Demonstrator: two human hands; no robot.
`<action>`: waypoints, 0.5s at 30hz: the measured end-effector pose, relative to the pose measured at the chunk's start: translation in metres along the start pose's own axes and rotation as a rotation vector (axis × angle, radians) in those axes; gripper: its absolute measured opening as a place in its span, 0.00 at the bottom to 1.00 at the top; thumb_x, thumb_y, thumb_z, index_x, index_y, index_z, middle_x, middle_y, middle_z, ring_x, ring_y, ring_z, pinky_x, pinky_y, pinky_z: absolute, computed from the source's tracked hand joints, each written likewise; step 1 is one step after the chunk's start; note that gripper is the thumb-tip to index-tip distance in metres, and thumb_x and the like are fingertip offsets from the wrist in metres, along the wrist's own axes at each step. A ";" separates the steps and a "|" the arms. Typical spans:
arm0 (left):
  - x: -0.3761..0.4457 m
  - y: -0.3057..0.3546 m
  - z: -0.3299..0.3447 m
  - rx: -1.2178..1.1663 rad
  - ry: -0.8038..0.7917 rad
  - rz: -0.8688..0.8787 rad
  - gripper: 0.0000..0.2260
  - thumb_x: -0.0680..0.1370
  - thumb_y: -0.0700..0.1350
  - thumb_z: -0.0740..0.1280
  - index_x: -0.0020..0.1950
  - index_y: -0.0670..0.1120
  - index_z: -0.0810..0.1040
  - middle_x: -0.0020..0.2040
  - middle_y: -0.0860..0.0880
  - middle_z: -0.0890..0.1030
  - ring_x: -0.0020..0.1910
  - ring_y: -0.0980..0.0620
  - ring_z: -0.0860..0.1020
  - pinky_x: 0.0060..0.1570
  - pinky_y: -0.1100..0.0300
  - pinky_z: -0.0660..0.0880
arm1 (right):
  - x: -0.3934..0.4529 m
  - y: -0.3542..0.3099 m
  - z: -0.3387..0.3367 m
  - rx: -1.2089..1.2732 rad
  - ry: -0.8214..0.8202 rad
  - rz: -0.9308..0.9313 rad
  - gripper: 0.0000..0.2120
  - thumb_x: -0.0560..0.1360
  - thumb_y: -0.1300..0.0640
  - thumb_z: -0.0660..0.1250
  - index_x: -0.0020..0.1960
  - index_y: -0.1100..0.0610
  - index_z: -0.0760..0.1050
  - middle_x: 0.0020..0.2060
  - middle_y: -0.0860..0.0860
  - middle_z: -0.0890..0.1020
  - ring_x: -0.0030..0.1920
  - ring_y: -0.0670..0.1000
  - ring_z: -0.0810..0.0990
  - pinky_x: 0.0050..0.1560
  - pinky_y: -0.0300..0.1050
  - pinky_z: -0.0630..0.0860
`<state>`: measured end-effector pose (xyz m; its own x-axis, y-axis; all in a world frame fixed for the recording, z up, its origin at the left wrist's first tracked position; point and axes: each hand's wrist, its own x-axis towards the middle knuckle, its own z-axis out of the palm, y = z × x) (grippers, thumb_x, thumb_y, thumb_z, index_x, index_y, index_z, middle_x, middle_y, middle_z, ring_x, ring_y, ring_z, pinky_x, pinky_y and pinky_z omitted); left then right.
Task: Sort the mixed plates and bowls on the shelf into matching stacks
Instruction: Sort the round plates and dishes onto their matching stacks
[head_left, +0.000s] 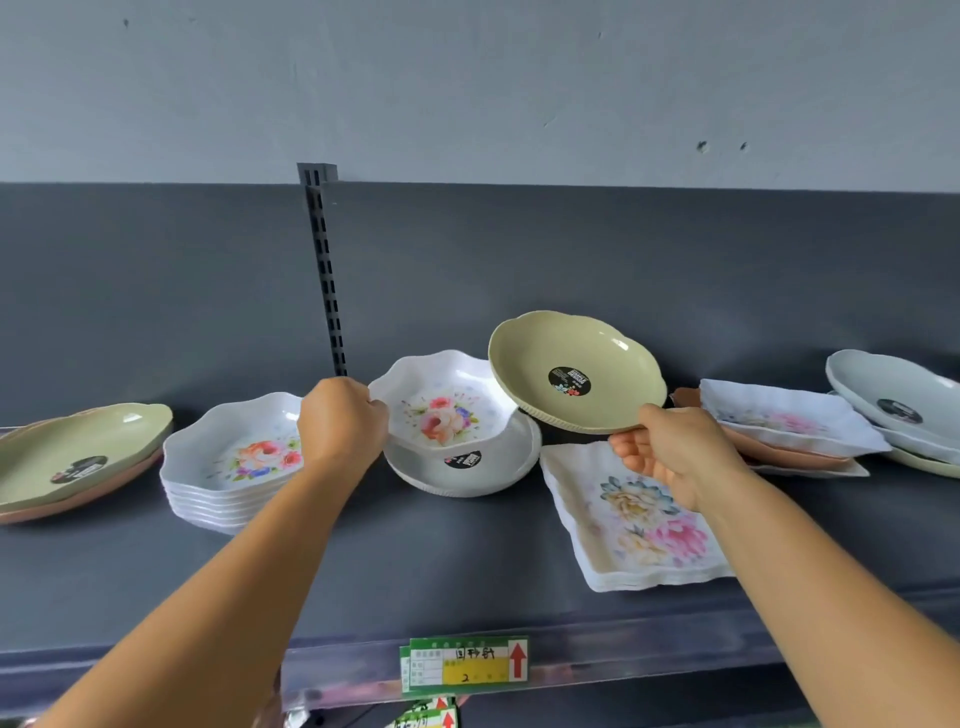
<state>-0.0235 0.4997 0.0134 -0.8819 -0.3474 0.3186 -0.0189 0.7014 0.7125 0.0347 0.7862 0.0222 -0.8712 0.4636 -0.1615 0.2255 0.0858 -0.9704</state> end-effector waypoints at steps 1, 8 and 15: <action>0.001 -0.002 -0.009 0.005 0.018 0.013 0.06 0.65 0.34 0.59 0.30 0.43 0.68 0.29 0.43 0.71 0.30 0.48 0.63 0.29 0.59 0.62 | -0.001 -0.003 0.001 0.007 -0.006 -0.008 0.14 0.77 0.63 0.57 0.38 0.66 0.77 0.32 0.58 0.81 0.30 0.50 0.78 0.31 0.40 0.74; 0.003 -0.035 -0.089 0.050 0.149 -0.042 0.08 0.67 0.34 0.60 0.29 0.35 0.73 0.28 0.38 0.79 0.28 0.46 0.66 0.28 0.61 0.65 | -0.008 -0.014 0.031 -0.090 -0.132 -0.031 0.12 0.76 0.65 0.58 0.40 0.67 0.78 0.33 0.59 0.81 0.29 0.51 0.77 0.28 0.40 0.74; 0.007 -0.085 -0.121 0.097 0.178 -0.162 0.08 0.67 0.34 0.61 0.33 0.36 0.79 0.32 0.36 0.82 0.28 0.45 0.69 0.33 0.56 0.71 | -0.011 -0.008 0.086 -0.332 -0.201 -0.049 0.11 0.75 0.65 0.56 0.40 0.65 0.76 0.27 0.57 0.79 0.26 0.51 0.74 0.26 0.40 0.73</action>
<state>0.0292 0.3628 0.0308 -0.7669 -0.5581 0.3168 -0.2058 0.6815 0.7023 0.0048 0.7048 0.0167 -0.9450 0.2724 -0.1809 0.2821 0.3996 -0.8722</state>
